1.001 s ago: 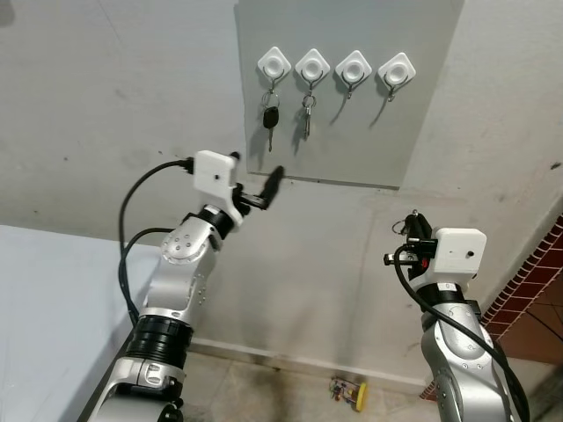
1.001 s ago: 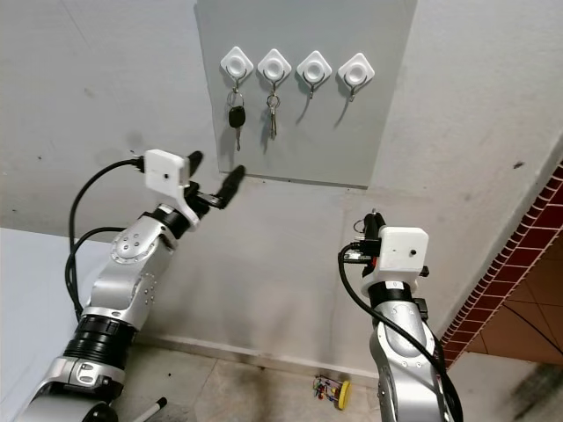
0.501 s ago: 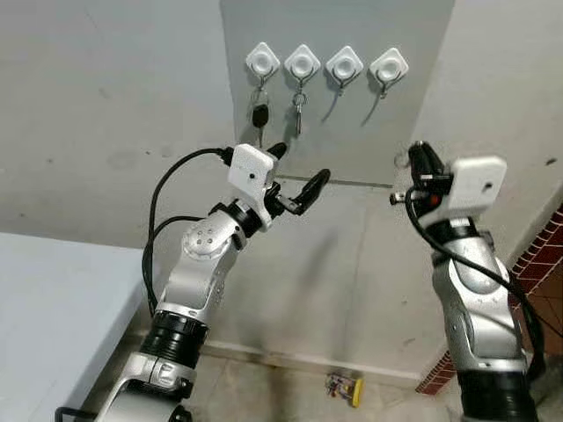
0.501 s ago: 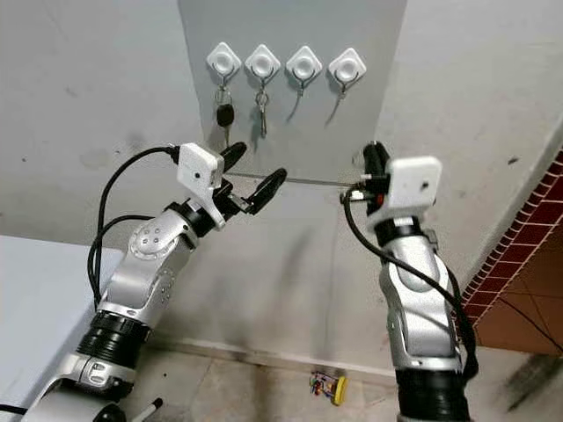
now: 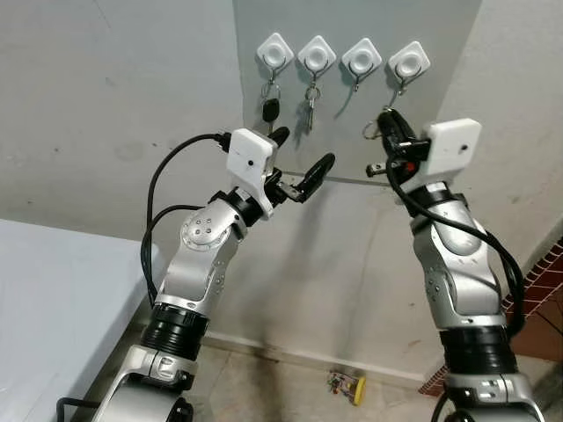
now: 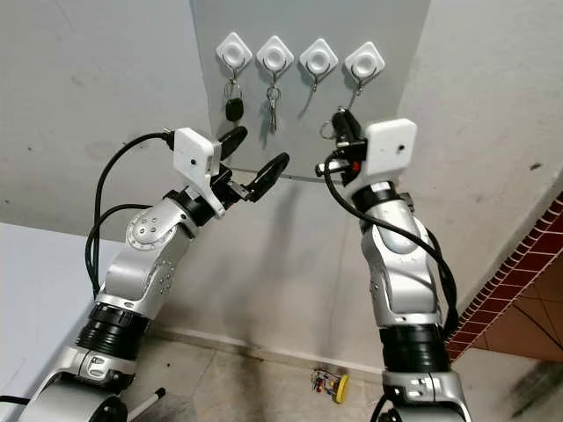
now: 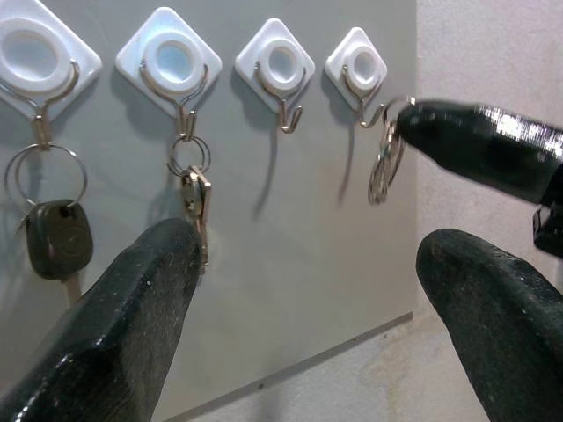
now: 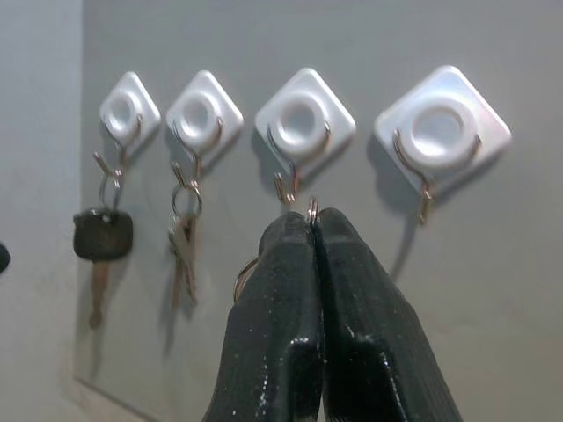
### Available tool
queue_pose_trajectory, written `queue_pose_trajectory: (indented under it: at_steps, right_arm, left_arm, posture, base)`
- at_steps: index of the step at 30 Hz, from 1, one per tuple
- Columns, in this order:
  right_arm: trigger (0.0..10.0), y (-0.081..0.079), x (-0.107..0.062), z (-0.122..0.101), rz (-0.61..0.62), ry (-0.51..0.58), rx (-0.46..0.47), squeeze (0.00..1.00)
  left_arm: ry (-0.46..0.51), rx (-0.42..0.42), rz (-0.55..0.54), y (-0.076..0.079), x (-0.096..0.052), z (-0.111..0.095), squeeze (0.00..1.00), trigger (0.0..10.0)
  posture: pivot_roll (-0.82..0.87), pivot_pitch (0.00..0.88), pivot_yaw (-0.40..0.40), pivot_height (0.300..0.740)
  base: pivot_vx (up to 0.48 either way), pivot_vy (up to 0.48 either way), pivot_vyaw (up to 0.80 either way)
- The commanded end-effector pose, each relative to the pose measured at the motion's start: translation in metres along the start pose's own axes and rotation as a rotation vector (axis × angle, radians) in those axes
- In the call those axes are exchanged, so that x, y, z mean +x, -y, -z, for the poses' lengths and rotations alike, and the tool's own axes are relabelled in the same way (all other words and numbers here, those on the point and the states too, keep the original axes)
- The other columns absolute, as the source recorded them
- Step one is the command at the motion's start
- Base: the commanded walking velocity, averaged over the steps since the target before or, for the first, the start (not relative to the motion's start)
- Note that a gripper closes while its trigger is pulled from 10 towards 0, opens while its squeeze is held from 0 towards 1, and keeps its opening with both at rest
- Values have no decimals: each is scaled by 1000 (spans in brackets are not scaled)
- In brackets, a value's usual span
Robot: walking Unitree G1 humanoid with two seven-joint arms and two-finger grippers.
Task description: Hang keys on a hook
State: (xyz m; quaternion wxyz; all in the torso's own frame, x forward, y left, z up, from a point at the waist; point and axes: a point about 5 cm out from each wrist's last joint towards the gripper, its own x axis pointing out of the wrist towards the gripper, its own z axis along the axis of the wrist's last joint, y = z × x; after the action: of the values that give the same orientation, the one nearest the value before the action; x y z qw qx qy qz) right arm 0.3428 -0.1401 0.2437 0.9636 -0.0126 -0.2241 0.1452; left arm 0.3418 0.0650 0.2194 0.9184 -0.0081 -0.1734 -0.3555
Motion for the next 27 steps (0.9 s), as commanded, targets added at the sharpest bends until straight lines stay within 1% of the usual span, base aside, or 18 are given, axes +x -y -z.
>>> queue_pose_trajectory:
  at_steps: [1, 3, 10, 11, 12, 13, 18, 20, 27]
  right_arm:
    - [10000, -4, 7, -7, -25, 35, 22, 0]
    - [10000, -5, 9, -7, -29, 40, 26, 0]
    - [10000, -6, 26, -12, -45, 74, 60, 0]
    - [10000, -6, 31, -14, -37, 80, 86, 0]
    - [10000, -6, 31, -14, -37, 80, 86, 0]
    - [10000, -7, 35, -15, -25, 86, 108, 0]
    - [10000, -8, 39, -16, -26, 92, 131, 0]
    - [10000, -7, 43, -17, 0, 101, 168, 0]
    - [10000, -9, 48, -20, -2, 115, 217, 0]
  left_arm:
    - [31, 28, 5, -3, 5, -13, 0, 10000]
    - [33, 29, 4, -3, 5, -13, 0, 10000]
    - [46, 38, 2, -5, 8, -19, 0, 10000]
    - [49, 38, 5, -4, 8, -19, 0, 10000]
    - [49, 38, 5, -4, 8, -19, 0, 10000]
    - [52, 39, 7, -3, 9, -20, 0, 10000]
    - [52, 38, 11, -1, 10, -19, 0, 10000]
    - [52, 38, 12, -1, 10, -19, 0, 10000]
    - [53, 36, 11, 0, 10, -19, 0, 10000]
  posture:
    - [-72, 0, 1, 740]
    - [-72, 0, 1, 740]
    - [-63, 0, -3, 740]
    - [-60, 0, -4, 740]
    - [-60, 0, -4, 740]
    - [-60, 0, -4, 740]
    - [-59, 0, -4, 740]
    - [-59, 0, -4, 740]
    - [-57, 0, -6, 740]
  base:
    - [0, 0, 0]
    - [0, 0, 0]
    - [0, 0, 0]
    - [0, 0, 0]
    - [0, 0, 0]
    - [0, 0, 0]
    - [0, 0, 0]
    - [0, 0, 0]
    - [0, 0, 0]
